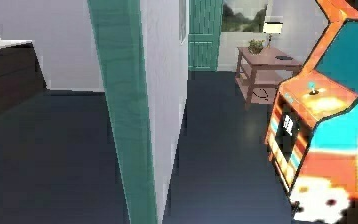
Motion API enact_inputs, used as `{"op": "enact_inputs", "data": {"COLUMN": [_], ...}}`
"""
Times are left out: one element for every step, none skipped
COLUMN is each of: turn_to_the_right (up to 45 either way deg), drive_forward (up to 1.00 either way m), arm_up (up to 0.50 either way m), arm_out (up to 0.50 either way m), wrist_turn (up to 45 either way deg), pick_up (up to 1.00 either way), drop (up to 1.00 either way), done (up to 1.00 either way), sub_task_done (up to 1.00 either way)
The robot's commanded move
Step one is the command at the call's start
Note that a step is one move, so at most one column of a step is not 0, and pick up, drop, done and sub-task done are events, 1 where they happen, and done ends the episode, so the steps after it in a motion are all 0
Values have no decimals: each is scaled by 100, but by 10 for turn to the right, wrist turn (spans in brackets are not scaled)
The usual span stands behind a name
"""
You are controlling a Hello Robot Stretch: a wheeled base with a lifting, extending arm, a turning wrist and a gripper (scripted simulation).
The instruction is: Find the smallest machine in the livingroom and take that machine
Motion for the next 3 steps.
{"op": "enact_inputs", "data": {"turn_to_the_right": [0,0,0], "drive_forward": [0,0,0], "arm_up": [0,0,0], "arm_out": [0,0,0], "wrist_turn": [450,450,150], "pick_up": [0,0,0], "drop": [0,0,0], "done": [0,0,0], "sub_task_done": [0,0,0]}}
